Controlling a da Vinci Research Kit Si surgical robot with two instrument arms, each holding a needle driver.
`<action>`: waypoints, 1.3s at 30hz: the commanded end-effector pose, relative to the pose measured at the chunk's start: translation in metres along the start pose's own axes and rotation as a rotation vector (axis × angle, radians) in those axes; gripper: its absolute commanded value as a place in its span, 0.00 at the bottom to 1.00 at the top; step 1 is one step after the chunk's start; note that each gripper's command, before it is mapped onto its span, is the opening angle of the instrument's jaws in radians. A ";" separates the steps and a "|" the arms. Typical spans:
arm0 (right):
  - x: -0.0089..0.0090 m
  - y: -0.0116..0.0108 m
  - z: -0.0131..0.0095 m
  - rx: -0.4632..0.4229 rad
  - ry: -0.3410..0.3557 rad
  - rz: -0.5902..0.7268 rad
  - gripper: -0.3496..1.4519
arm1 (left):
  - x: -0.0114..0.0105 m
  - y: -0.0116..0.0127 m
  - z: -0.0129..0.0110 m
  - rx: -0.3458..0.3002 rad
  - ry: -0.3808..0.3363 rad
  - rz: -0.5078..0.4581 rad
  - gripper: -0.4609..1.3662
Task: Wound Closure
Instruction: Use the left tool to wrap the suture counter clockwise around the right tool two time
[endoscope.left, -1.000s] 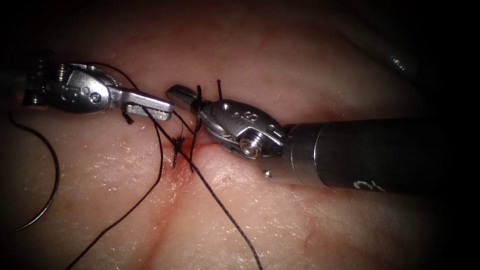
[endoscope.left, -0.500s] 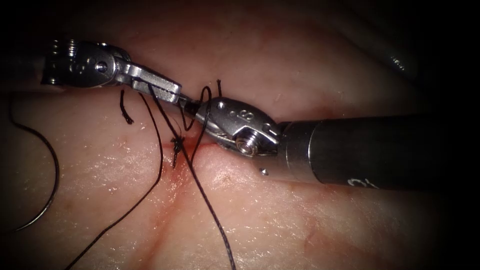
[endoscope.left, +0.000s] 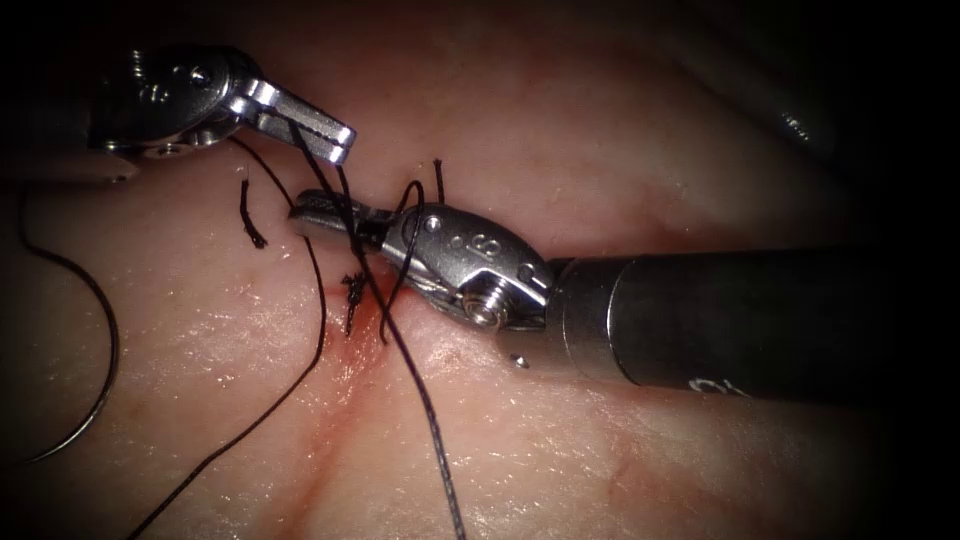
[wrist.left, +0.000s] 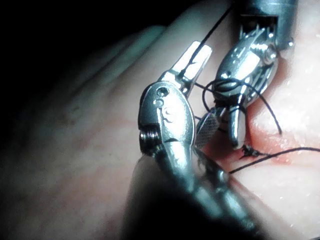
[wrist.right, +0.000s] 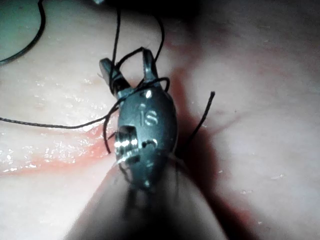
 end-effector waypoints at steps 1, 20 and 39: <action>0.0000 -0.0001 0.0000 0.005 0.001 -0.006 0.79 | -0.0003 -0.0001 -0.0001 -0.029 0.015 0.000 0.06; 0.0007 -0.0029 0.0000 0.222 0.095 -0.008 0.51 | -0.0037 -0.0011 -0.0025 -0.097 0.074 0.013 0.06; 0.0010 -0.0042 0.0003 0.357 0.227 0.006 0.48 | -0.0070 -0.0023 -0.0025 -0.060 0.033 0.084 0.06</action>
